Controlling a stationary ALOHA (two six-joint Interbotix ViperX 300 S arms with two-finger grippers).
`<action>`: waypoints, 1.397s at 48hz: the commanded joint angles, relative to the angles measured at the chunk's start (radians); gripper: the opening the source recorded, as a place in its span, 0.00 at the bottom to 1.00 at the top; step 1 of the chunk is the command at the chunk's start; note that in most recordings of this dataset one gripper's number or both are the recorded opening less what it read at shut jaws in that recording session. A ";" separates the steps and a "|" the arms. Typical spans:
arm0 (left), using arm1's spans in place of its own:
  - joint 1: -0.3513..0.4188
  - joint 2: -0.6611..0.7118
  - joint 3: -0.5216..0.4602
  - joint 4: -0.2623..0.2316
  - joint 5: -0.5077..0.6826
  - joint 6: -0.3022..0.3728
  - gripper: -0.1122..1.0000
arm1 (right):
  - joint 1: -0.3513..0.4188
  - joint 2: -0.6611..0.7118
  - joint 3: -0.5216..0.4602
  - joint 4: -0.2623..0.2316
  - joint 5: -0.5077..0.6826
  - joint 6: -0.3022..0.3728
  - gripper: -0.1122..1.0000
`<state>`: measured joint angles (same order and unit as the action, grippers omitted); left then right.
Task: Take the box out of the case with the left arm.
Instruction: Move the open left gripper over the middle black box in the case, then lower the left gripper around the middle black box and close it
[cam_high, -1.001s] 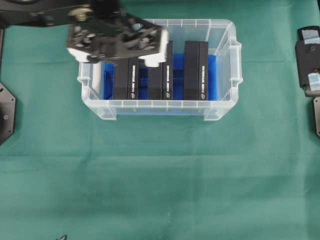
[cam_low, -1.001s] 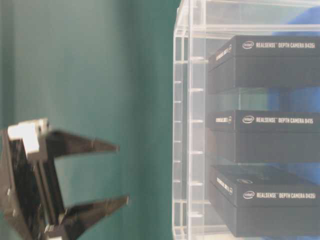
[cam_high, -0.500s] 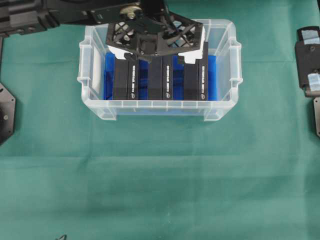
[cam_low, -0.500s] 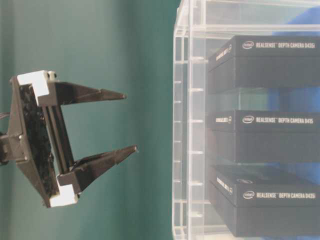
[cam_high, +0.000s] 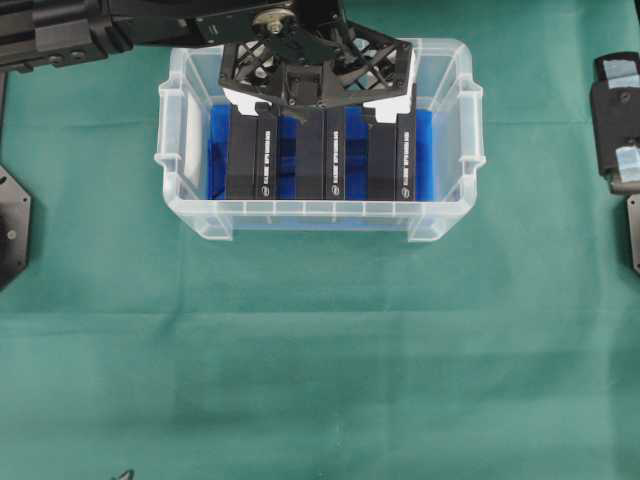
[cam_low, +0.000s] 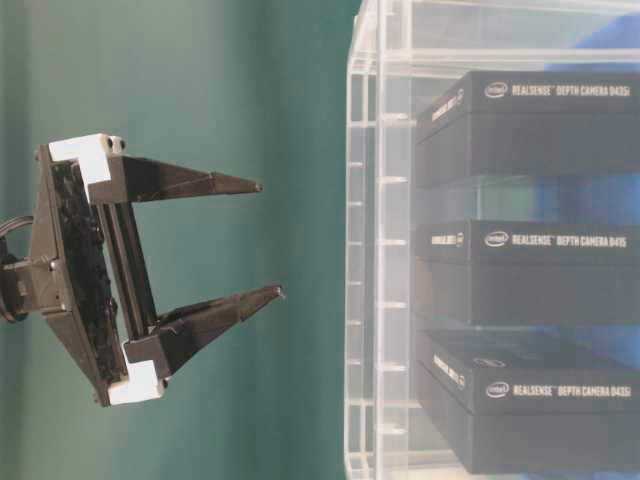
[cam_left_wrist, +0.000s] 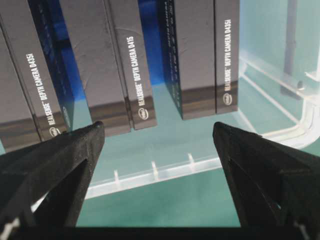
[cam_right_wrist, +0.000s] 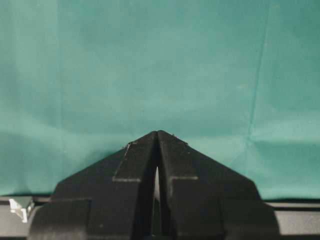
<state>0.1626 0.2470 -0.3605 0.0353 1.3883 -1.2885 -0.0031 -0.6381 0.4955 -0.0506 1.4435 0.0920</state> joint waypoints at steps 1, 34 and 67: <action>0.003 -0.018 -0.018 0.005 -0.002 0.003 0.87 | 0.000 0.000 -0.023 0.000 -0.005 0.000 0.12; 0.005 -0.017 -0.011 0.015 0.025 0.005 0.87 | -0.002 0.000 -0.020 -0.002 -0.006 -0.002 0.12; 0.005 -0.018 0.008 0.015 0.018 0.003 0.87 | 0.000 0.000 -0.018 -0.002 -0.006 -0.002 0.12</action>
<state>0.1657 0.2470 -0.3451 0.0460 1.4113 -1.2855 -0.0031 -0.6397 0.4955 -0.0506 1.4435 0.0920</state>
